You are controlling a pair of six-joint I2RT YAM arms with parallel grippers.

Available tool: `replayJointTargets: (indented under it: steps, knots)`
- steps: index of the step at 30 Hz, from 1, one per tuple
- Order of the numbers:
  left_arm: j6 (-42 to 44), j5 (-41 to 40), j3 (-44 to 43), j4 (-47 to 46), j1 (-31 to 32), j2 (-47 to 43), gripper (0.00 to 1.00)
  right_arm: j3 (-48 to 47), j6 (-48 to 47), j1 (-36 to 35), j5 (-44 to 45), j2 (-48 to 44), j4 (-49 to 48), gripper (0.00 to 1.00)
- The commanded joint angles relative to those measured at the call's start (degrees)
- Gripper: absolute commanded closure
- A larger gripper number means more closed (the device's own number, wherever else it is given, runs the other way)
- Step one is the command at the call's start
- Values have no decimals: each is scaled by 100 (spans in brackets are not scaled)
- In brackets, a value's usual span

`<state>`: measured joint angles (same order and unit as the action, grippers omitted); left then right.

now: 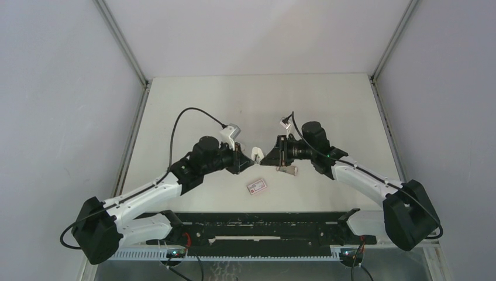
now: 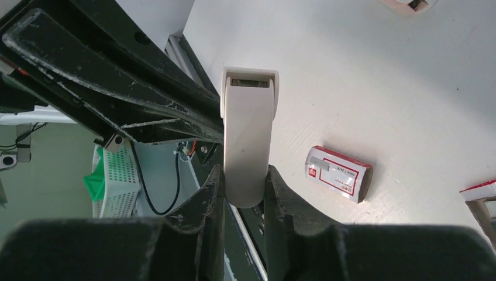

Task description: Load the staples into the stapler

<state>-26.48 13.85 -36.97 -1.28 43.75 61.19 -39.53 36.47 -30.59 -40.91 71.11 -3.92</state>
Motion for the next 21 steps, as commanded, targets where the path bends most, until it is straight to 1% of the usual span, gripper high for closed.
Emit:
replayJointTargets:
  steps: [1, 7, 12, 21]
  knots:
    - [-213, 46, -268, -235, 225, 80, 100, -231, 60, -53, 439, 199, -464, 100]
    - [-69, -141, -223, -92, 257, 32, 100, -236, -1, -18, 497, 267, -416, 100]
    - [162, -190, -223, 229, 257, 8, 100, -233, -91, 225, 486, 142, -252, 100]
    - [433, 482, -211, 313, 367, 41, 100, -452, -390, 778, 412, 61, 181, 92]
